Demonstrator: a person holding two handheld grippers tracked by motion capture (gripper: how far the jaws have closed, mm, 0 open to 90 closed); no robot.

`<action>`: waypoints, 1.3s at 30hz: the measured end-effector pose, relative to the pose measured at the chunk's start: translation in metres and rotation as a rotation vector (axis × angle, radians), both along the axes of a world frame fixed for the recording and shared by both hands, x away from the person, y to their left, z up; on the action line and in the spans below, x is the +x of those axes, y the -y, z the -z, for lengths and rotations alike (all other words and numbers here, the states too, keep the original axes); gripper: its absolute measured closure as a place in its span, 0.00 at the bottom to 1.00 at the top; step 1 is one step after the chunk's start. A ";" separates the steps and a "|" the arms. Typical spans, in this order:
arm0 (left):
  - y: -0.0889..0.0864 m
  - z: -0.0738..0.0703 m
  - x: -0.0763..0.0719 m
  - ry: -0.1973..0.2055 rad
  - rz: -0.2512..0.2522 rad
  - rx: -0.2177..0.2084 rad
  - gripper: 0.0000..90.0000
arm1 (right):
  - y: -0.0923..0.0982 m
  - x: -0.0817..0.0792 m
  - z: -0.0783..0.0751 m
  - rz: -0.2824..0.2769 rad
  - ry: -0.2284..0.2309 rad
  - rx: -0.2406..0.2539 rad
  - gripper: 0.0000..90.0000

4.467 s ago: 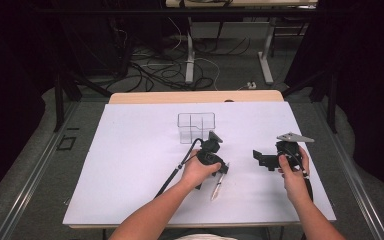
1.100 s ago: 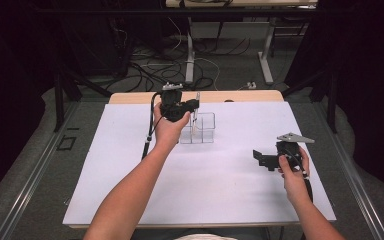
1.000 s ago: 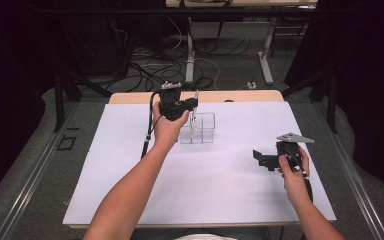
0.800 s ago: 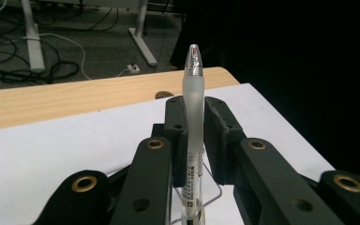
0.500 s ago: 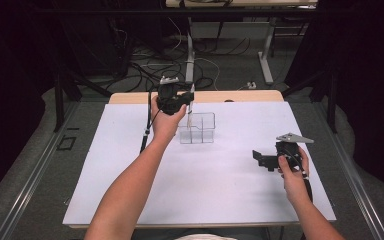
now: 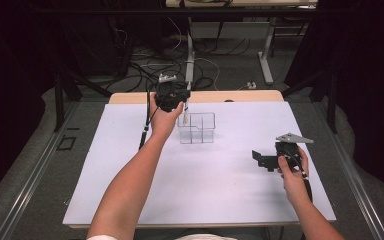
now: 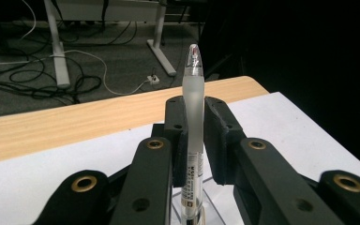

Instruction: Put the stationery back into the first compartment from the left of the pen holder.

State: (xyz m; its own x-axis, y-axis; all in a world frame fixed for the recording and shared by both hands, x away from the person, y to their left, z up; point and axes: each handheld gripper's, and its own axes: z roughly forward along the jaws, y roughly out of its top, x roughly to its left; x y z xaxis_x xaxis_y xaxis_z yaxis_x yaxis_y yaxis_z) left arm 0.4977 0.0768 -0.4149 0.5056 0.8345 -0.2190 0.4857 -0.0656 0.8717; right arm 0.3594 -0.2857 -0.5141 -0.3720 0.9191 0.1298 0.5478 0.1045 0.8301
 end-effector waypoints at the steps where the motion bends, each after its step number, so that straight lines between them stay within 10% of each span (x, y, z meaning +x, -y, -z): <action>1: 0.000 0.001 0.001 0.002 -0.002 0.001 0.89 | 0.000 0.000 0.000 -0.004 0.001 -0.003 0.01; 39: 0.001 0.027 0.000 -0.014 -0.003 0.058 0.89 | -0.002 -0.001 0.000 -0.018 -0.002 -0.001 0.01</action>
